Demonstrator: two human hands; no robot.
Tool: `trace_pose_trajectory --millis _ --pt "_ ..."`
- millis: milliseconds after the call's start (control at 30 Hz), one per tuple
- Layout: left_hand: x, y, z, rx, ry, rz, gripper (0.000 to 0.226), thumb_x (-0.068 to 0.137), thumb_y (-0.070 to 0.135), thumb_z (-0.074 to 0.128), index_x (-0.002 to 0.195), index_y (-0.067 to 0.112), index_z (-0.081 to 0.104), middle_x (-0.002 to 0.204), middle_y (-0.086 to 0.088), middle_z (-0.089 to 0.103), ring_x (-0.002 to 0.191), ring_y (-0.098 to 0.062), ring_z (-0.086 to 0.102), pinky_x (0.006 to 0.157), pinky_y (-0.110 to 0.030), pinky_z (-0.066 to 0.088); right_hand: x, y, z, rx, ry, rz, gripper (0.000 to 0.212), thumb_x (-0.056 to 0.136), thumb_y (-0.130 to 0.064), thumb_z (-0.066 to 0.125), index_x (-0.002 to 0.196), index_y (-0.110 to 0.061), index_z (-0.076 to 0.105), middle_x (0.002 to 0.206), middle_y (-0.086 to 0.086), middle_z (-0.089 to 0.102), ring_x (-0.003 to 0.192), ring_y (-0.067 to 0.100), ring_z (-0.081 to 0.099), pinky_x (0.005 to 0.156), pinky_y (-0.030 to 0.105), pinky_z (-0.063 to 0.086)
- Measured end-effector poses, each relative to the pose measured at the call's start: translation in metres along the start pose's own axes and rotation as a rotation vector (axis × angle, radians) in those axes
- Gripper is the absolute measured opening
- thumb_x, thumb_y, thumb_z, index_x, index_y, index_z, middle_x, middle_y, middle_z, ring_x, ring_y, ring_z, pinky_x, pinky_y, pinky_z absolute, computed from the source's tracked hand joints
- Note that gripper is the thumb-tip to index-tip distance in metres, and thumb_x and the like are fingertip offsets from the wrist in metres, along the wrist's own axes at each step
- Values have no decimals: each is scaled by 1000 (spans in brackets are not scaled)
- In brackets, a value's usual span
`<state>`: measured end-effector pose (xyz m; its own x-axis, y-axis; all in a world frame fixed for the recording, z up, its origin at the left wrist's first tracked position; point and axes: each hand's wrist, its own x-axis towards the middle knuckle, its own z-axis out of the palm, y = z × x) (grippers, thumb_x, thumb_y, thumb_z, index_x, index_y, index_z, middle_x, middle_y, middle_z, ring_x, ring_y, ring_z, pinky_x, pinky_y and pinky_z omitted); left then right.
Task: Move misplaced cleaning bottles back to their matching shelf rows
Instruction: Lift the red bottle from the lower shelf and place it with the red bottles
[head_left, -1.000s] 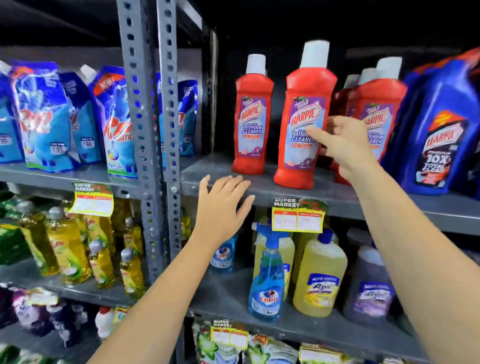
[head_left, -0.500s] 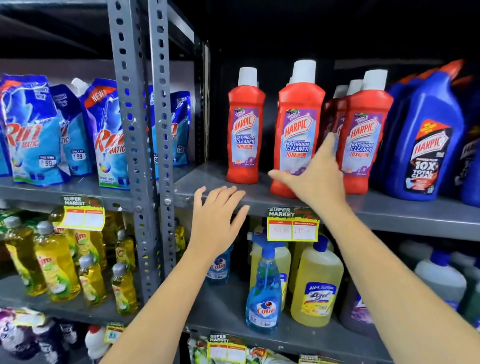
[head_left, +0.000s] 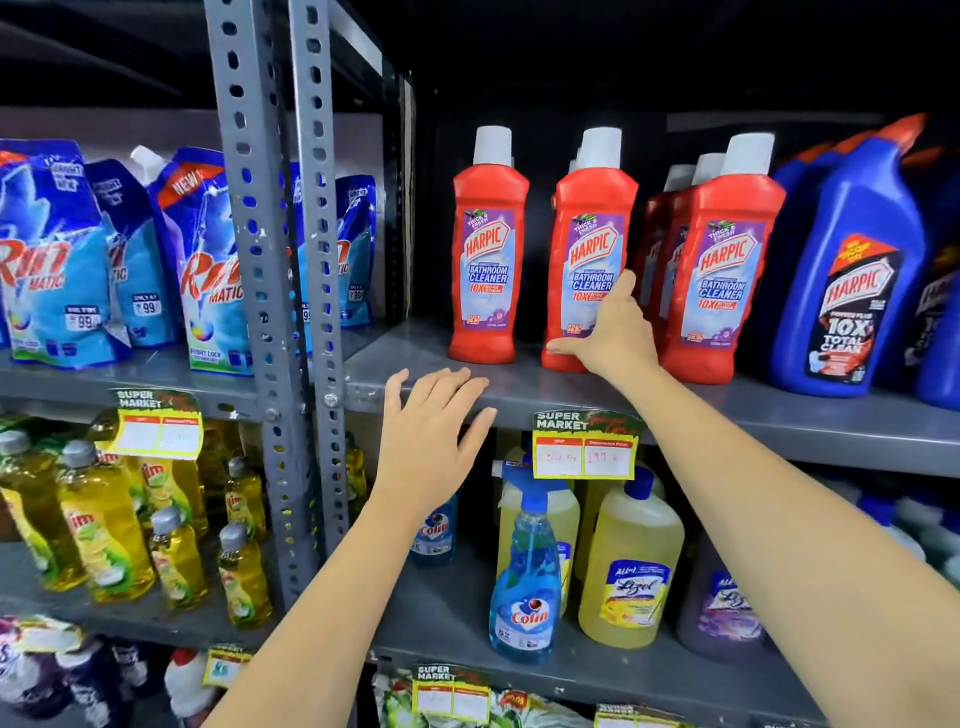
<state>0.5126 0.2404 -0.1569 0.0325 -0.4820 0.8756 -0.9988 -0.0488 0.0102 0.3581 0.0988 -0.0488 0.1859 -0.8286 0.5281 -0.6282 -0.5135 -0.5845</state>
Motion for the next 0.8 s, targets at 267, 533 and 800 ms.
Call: trace_pose_trajectory --millis 267,533,800 --pt "1 0 1 0 6 -2 36 98 39 43 118 18 64 120 -1 65 116 -19 54 108 -49 24 7 16 1 77 -27 -20 112 62 -38 90 145 -13 19 135 7 58 121 35 57 98 43 44" --pt "1 0 3 -1 17 -3 35 97 38 44 118 18 64 120 -1 65 117 -18 54 109 -48 23 7 18 3 79 -2 -62 114 64 -39 89 147 -10 17 135 9 57 122 34 57 99 44 45" --pt "0 -1 4 11 16 12 35 98 38 44 119 17 63 121 -1 65 117 -19 53 109 -48 22 6 18 2 84 -8 -29 114 63 -43 89 147 -14 17 135 7 56 122 33 57 98 45 46"
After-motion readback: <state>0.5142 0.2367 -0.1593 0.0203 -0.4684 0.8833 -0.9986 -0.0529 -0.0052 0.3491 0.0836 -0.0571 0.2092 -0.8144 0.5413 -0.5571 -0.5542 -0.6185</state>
